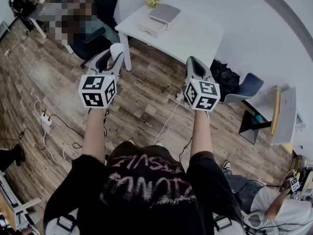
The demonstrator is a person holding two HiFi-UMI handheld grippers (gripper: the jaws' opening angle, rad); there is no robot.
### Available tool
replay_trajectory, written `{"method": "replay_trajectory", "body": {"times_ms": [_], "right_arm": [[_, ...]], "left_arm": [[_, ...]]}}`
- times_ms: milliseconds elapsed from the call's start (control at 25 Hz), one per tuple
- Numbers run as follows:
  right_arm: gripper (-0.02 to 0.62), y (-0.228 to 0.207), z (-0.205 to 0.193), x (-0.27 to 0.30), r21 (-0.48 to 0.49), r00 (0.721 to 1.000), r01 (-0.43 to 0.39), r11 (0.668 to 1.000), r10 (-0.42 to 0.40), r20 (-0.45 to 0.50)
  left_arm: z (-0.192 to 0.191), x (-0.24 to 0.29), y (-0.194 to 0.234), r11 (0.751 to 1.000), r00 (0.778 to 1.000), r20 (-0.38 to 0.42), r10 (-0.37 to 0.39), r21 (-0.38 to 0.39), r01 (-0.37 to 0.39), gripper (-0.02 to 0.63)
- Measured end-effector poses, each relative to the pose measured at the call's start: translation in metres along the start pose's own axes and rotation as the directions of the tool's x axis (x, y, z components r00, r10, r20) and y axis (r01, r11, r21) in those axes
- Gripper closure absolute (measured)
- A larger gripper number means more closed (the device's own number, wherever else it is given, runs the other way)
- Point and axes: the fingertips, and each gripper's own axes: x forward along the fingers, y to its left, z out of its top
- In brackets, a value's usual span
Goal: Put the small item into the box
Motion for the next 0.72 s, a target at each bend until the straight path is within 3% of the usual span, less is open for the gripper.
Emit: {"method": "replay_trajectory", "body": {"times_ms": [200,360,720], "right_arm": [[0.588,0.003,-0.002,-0.002,0.000,1.000,0.003,1.000,-0.003,-0.002],[0.586,0.007,-0.001,-0.003,-0.053,1.000,0.020,0.998,-0.021,-0.005],[0.586,0.019,0.001,0.002,-0.027,1.000,0.009,1.000,-0.009,0.002]], "left_arm": [[-0.003,-0.003,0.001,1.000,1.000,-0.006,-0.001,0.006,0.001,0.445],[-0.005,-0.006,0.002,1.000,1.000,-0.004,-0.001,0.002,0.001,0.445],[-0.009,-0.010,0.014,1.000,1.000,-0.011,-0.009,-0.002,0.009,0.445]]}}
